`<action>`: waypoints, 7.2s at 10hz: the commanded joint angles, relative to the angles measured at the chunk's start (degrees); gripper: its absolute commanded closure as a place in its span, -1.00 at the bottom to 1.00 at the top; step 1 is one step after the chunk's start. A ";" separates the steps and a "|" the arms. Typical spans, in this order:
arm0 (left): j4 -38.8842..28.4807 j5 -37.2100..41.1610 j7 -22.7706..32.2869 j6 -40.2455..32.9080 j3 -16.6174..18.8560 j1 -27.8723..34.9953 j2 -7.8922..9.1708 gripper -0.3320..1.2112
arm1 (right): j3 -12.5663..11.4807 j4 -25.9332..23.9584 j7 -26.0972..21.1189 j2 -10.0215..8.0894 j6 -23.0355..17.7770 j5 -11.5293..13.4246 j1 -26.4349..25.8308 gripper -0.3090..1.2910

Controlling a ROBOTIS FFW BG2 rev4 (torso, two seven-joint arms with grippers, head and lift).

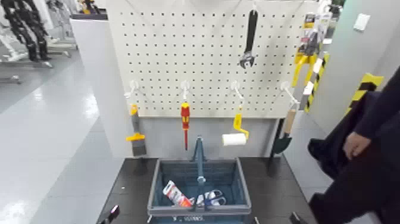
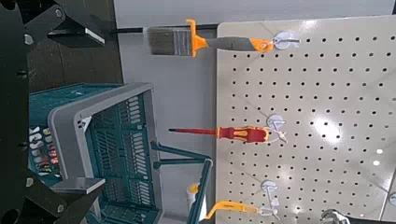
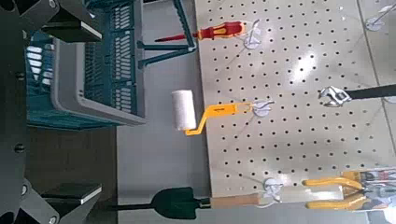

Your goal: Put the black wrench into the crate.

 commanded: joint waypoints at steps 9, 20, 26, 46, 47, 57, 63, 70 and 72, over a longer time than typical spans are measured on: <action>0.53 0.14 -0.47 0.18 -0.81 -1.00 0.31 -0.26 | -7.47 -0.50 10.50 -0.59 14.76 -3.53 -17.44 -0.42; 1.14 0.66 -1.17 0.79 -1.77 -2.50 0.66 -0.26 | -6.07 13.48 18.24 -2.43 16.08 -8.11 -40.56 -0.40; 1.58 1.63 -1.52 1.32 -2.74 -3.73 1.28 -0.26 | -3.60 20.33 20.88 -3.75 14.76 -10.74 -52.78 -0.40; 2.02 1.90 -2.23 2.20 -4.50 -5.66 2.16 -0.26 | 1.67 32.38 29.40 -5.60 14.94 -15.66 -68.60 0.74; 2.02 1.90 -2.23 2.20 -4.41 -5.75 2.16 -0.26 | 1.67 32.46 29.40 -5.60 14.94 -15.49 -68.60 0.74; 2.20 2.16 -2.40 2.20 -4.41 -5.66 2.42 -0.26 | -0.09 16.38 28.79 -5.24 18.98 -14.35 -63.41 0.75; 2.11 2.16 -2.40 2.28 -4.59 -5.57 2.51 -0.26 | -1.41 5.39 25.01 -2.87 25.31 -16.37 -49.17 0.77; 2.11 2.42 -2.40 2.37 -4.59 -5.57 2.77 -0.26 | -2.11 12.07 25.80 -2.87 31.55 -17.25 -39.86 0.77; 2.11 2.51 -2.40 2.46 -4.50 -5.57 2.68 -0.26 | -1.14 15.24 26.06 -2.87 32.69 -17.16 -39.07 0.77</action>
